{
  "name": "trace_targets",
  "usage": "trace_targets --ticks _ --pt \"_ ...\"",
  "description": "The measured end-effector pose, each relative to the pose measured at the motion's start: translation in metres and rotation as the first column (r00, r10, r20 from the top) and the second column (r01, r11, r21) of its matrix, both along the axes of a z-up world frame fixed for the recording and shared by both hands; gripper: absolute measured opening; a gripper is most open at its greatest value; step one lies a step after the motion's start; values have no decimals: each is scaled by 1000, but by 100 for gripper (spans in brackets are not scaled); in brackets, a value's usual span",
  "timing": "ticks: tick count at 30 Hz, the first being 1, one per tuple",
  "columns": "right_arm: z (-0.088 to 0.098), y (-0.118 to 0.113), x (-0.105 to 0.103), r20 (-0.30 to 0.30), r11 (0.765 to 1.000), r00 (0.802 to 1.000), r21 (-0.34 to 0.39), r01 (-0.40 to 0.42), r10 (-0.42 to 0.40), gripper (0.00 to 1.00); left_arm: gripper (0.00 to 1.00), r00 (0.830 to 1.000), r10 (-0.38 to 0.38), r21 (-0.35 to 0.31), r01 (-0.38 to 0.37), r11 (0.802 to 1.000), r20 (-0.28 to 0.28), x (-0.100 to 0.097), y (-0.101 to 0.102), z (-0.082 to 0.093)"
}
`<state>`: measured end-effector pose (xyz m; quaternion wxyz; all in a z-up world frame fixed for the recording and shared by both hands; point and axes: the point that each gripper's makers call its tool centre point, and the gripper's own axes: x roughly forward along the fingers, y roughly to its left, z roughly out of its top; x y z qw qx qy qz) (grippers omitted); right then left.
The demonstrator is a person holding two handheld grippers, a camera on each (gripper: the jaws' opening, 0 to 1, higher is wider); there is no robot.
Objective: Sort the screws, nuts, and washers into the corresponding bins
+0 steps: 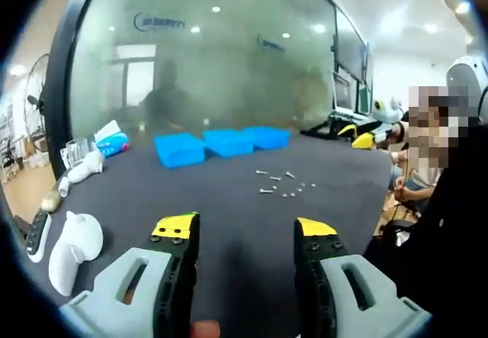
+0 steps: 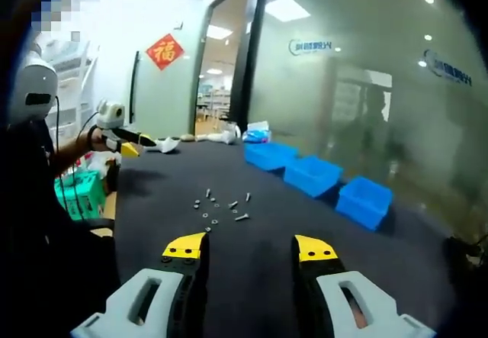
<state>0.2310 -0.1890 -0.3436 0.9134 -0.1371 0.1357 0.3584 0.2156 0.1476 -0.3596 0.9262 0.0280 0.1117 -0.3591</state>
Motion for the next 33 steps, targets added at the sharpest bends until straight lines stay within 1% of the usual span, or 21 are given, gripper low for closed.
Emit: trace_targets --ticks 9,16,20,27,30,33 --pt "-4 24 16 -49 996 997 -64 -64 61 40 48 1000 -14 3 14 1000 -11 -2 -1 -5" --pt "-11 52 30 -99 986 988 -102 -129 119 38 48 1000 -17 -1 17 1000 -5 -1 -2 -4" --pt "-13 69 39 -124 981 982 -110 -159 145 36 48 1000 -18 -2 18 1000 -4 -2 -3 -4" --pt "-22 88 59 -168 973 972 -136 -189 165 35 48 1000 -20 -5 20 1000 -1 -3 -3 -3" --pt "-29 97 67 -194 965 964 -156 -211 179 34 48 1000 -21 -4 21 1000 -3 -3 -3 -3" --pt "-34 104 75 -209 959 960 -174 -222 184 32 48 1000 -23 -2 23 1000 -4 -3 -3 -4"
